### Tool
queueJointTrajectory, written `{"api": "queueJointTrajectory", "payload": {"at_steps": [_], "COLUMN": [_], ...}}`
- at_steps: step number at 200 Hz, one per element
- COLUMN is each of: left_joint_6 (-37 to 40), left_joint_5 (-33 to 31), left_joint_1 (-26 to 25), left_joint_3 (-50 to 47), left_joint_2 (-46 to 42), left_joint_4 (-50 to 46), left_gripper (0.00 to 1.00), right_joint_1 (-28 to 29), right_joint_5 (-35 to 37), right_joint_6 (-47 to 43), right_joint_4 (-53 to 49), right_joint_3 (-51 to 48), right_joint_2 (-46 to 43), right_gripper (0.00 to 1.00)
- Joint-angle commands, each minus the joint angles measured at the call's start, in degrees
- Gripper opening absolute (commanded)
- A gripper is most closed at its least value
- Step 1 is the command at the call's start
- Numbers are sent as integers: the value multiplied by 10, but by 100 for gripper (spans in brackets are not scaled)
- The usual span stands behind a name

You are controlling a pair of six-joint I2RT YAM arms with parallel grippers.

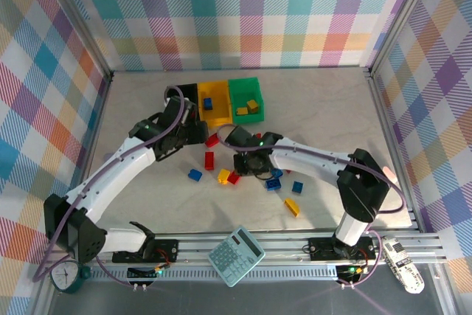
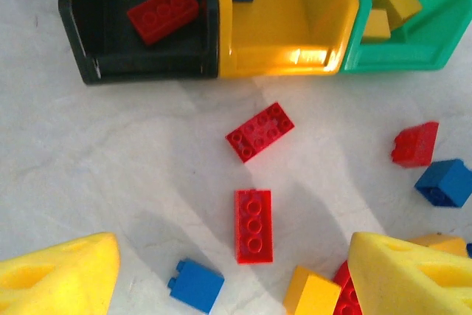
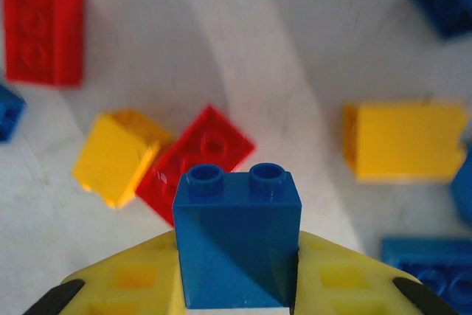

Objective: Sort the legos into containers by color

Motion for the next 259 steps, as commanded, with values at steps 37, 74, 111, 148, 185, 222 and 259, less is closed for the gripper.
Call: {"api": "queueJointTrajectory", "payload": {"at_steps": [37, 74, 111, 148, 185, 222, 259], "left_joint_6": [-100, -132, -133, -127, -125, -117, -120], "left_joint_5": [-57, -78, -99, -96, -89, -76, -77], "left_joint_1": [-58, -76, -78, -78, -79, -79, -79], "left_joint_3": [-88, -134, -136, -129, -130, -126, -127], "left_joint_2": [-69, -97, -117, -105, -108, -93, -72], "left_joint_4": [7, 5, -9, -12, -12, -15, -2], "left_gripper": [81, 81, 81, 81, 81, 81, 81], "right_joint_1": [-92, -113, -126, -134, -147, -157, -156], "right_joint_5": [-58, -80, -93, -100, -97, -98, -78], "right_joint_6": [-203, -274, -312, -328, -333, -332, -331], "right_joint_4": [80, 86, 94, 115, 90, 48, 34], "right_joint_3": [132, 256, 369, 452, 567, 664, 585], "right_joint_2": [54, 143, 233, 315, 401, 444, 348], "right_gripper": [30, 30, 31, 31, 40, 66, 68]}}
